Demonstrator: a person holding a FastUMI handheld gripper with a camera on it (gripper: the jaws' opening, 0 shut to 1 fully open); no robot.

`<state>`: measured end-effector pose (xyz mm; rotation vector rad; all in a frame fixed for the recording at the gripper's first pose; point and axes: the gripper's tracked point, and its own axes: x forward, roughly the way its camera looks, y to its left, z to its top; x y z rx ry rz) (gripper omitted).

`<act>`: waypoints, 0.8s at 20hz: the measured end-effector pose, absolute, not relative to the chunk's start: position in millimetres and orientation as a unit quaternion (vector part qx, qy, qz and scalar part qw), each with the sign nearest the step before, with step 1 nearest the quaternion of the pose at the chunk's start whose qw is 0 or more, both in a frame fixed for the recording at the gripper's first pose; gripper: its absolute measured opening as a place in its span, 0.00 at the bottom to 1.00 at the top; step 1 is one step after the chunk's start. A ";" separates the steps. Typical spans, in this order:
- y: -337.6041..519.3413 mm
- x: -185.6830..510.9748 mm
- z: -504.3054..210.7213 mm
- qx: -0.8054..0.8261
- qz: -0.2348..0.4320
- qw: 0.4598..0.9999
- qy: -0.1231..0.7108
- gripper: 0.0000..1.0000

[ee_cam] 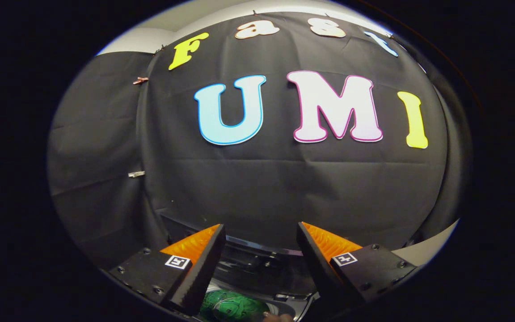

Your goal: Put the clothes into the washing machine and then close the washing machine lid.

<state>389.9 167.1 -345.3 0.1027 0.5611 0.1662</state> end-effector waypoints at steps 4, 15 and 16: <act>154.7 402.8 -356.7 0.048 0.044 0.959 0.275 0.99; 142.1 413.4 -392.8 0.042 0.004 0.947 0.319 0.99; 141.6 412.6 -395.6 0.039 0.002 0.946 0.322 0.99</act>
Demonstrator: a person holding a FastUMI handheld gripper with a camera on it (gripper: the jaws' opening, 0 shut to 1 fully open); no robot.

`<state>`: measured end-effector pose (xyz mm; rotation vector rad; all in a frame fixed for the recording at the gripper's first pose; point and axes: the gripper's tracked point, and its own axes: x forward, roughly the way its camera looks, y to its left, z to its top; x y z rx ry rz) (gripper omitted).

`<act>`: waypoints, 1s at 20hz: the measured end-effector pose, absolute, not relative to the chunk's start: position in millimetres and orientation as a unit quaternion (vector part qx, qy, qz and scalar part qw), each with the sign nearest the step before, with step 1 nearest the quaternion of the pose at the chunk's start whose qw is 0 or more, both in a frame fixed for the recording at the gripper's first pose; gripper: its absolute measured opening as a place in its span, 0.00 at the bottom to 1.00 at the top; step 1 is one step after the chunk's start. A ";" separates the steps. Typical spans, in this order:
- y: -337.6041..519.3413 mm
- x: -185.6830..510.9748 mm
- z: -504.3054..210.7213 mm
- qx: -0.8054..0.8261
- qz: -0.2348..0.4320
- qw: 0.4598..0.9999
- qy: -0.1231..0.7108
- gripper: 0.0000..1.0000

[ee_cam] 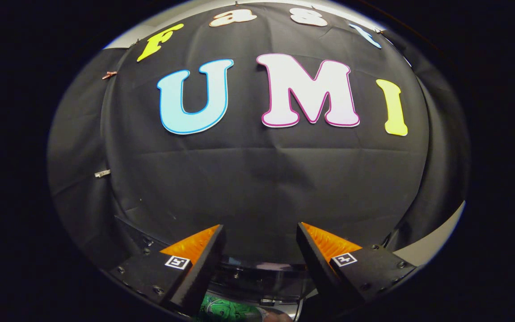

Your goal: Put the clothes into the washing machine and then close the washing machine lid.

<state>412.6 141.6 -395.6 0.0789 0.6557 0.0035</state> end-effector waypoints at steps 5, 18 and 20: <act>140.9 410.2 -397.8 0.033 -0.002 0.944 0.328 0.99; 144.8 372.6 -391.8 0.059 -0.011 0.931 0.359 1.00; 148.4 356.6 -386.0 0.059 -0.009 0.930 0.362 1.00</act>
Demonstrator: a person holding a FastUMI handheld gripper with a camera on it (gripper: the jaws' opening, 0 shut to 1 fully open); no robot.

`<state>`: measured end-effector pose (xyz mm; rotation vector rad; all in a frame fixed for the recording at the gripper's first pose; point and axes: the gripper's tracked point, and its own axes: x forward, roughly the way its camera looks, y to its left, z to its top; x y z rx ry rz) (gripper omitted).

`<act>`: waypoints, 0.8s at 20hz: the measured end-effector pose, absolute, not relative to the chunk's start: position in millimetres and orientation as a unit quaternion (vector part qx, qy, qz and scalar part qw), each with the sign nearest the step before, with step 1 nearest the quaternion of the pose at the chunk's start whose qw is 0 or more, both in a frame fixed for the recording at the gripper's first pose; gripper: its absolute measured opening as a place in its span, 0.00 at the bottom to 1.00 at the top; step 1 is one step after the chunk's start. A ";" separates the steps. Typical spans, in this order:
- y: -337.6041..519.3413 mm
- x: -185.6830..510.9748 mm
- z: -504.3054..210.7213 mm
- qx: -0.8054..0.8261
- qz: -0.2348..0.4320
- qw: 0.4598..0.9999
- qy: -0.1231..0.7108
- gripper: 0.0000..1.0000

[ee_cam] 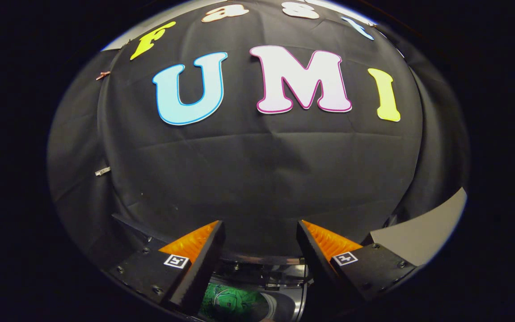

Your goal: Put the clothes into the washing machine and then close the washing machine lid.

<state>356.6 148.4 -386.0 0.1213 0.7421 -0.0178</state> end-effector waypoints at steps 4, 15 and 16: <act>154.2 318.5 -378.4 0.057 -0.007 0.926 0.374 1.00; 172.0 236.2 -378.4 0.022 0.011 0.914 0.406 0.99; 173.7 235.3 -374.1 0.027 0.013 0.915 0.403 0.99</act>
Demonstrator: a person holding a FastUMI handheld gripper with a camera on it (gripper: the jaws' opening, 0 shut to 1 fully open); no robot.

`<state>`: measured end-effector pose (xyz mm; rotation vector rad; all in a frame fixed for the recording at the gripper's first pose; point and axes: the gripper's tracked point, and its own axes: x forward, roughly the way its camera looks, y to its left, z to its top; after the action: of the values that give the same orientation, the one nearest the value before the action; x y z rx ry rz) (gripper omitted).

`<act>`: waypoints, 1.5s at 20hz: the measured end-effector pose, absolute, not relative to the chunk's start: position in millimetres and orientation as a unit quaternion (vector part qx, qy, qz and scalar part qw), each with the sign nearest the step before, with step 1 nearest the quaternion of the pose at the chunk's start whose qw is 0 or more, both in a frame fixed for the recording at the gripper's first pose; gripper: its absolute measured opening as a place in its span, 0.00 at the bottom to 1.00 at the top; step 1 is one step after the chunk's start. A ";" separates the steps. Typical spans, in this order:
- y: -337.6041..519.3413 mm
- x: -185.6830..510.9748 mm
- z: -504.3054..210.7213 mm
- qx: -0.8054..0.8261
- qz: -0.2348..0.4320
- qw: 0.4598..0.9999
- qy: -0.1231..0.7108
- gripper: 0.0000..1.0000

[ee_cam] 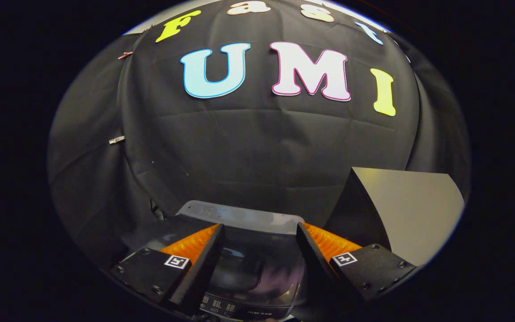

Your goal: Put the clothes into the washing machine and then close the washing machine lid.

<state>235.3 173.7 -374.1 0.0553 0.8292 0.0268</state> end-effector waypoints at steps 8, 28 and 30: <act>174.0 228.6 -343.3 0.030 0.026 0.925 0.378 1.00; 102.1 136.0 -124.8 0.030 0.078 0.981 0.175 0.99; 79.0 117.6 -106.0 0.025 0.070 0.985 0.154 0.99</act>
<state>117.6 79.0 -106.0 0.0500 0.3103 0.1402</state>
